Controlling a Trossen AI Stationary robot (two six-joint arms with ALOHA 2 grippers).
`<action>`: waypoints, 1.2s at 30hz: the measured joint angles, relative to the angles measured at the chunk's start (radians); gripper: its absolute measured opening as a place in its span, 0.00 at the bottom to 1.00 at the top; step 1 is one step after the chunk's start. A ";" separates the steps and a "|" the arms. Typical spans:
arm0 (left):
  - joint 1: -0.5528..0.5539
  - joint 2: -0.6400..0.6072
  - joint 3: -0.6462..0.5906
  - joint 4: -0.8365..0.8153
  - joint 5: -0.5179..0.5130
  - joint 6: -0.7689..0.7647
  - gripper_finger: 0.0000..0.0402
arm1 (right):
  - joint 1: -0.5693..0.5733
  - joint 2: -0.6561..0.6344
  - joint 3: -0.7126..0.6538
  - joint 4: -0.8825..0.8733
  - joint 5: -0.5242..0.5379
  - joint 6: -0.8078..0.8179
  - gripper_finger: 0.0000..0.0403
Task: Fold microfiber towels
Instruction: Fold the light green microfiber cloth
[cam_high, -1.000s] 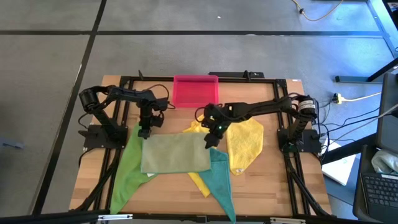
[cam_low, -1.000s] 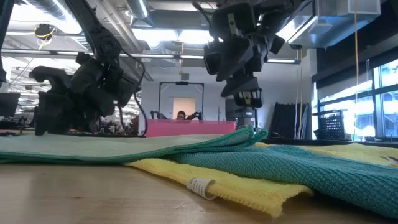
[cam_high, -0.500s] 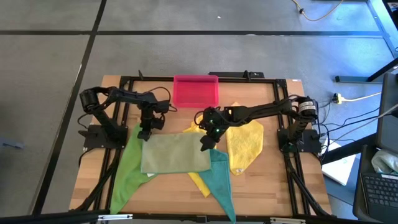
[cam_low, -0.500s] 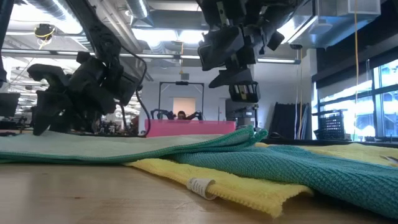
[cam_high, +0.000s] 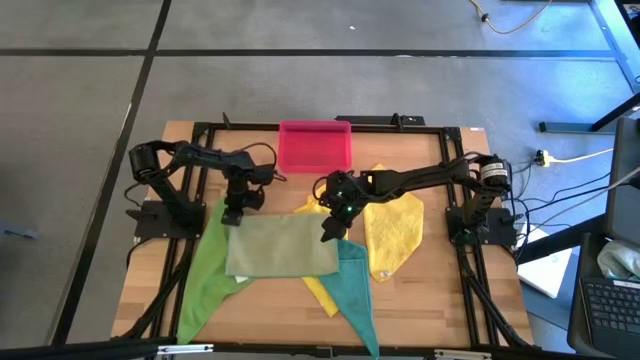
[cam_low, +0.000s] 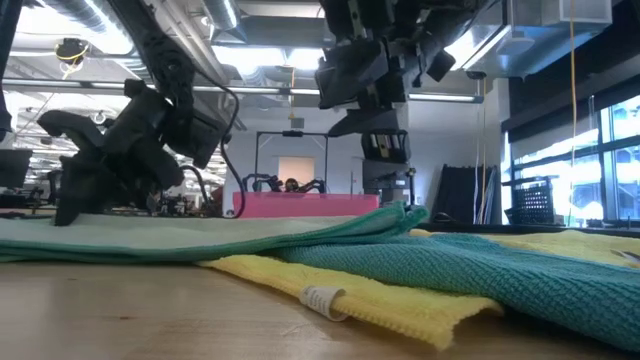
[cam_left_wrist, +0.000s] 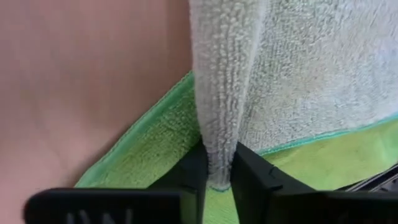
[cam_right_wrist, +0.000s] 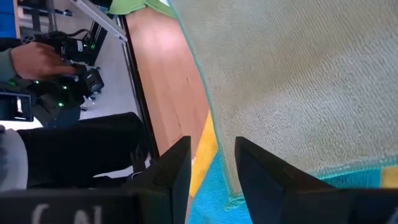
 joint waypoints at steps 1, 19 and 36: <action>0.002 0.000 0.008 -0.009 0.001 -0.009 0.09 | -0.001 0.000 0.000 0.001 0.000 -0.011 0.31; 0.003 0.000 0.244 -0.189 0.117 -0.201 0.01 | -0.037 0.000 0.000 0.085 -0.038 -0.196 0.31; 0.003 0.000 0.277 -0.185 0.293 -0.410 0.00 | -0.007 -0.006 0.328 -0.154 0.180 -0.697 0.31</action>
